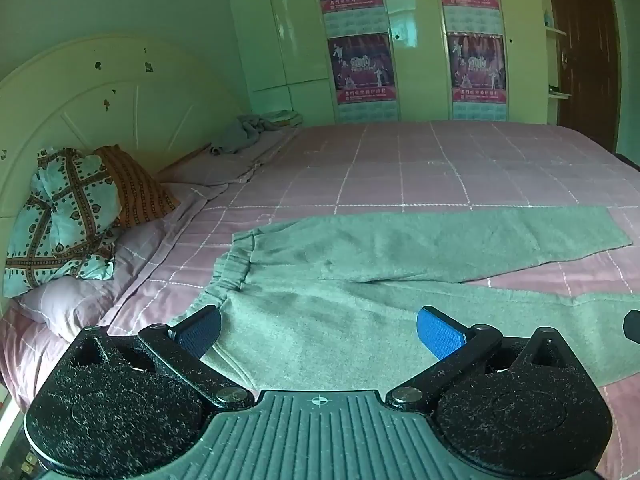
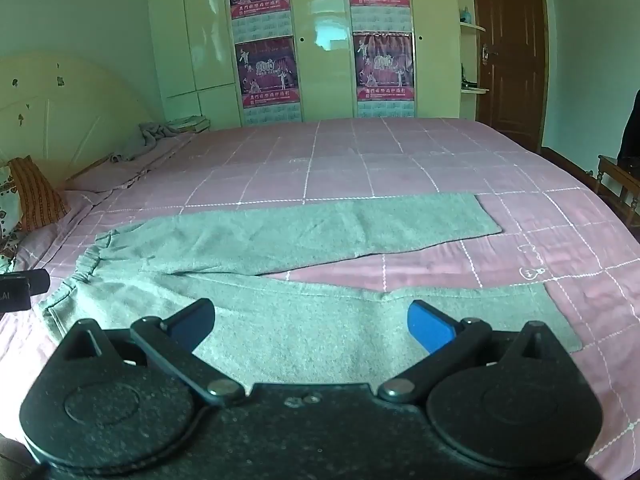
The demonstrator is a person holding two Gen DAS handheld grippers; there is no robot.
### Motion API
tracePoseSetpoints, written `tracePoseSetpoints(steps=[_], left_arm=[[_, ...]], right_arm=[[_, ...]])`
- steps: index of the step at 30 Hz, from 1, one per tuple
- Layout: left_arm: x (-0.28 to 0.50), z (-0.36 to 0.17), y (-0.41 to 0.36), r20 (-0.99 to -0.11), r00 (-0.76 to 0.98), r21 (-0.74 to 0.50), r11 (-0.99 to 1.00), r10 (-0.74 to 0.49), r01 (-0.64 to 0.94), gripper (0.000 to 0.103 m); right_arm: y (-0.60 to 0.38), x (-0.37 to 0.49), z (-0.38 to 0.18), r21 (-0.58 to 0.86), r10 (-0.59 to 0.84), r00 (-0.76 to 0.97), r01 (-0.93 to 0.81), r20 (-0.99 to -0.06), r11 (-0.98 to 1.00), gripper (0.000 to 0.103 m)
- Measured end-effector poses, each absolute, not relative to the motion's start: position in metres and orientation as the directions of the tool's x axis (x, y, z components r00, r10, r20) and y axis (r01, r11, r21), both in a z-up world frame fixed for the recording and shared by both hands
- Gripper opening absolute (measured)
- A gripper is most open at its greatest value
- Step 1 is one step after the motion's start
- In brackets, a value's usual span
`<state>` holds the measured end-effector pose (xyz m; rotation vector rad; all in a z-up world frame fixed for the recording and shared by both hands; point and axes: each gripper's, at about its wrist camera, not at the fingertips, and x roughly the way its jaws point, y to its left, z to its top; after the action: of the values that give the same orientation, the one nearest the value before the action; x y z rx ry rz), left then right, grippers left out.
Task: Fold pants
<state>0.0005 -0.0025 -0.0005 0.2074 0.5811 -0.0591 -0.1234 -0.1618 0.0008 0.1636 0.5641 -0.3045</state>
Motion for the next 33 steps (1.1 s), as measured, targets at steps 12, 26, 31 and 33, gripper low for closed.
tracePoseSetpoints(steps=[12, 26, 31, 33], left_arm=[[0.0046, -0.0034, 0.0005, -0.561, 0.828, 0.178, 0.977, 0.002, 0.119, 0.103], [0.0053, -0.0093, -0.0022, -0.563, 0.827, 0.21, 0.97, 0.016, 0.124, 0.103], [0.0077, -0.0087, -0.0023, -0.557, 0.83, 0.192, 0.974, 0.004, 0.124, 0.103], [0.0087, -0.0085, -0.0021, -0.558, 0.83, 0.181, 0.976, -0.001, 0.123, 0.103]], right_arm=[[-0.1587, -0.1216, -0.0017, 0.065, -0.234, 0.805, 0.318, -0.545, 0.946, 0.103], [-0.1591, -0.1206, -0.0047, 0.064, -0.231, 0.799, 0.318, -0.556, 0.946, 0.103], [-0.1594, -0.1194, -0.0055, 0.059, -0.23, 0.808, 0.309, -0.542, 0.949, 0.103], [-0.1594, -0.1189, -0.0056, 0.058, -0.23, 0.809, 0.309, -0.541, 0.949, 0.103]])
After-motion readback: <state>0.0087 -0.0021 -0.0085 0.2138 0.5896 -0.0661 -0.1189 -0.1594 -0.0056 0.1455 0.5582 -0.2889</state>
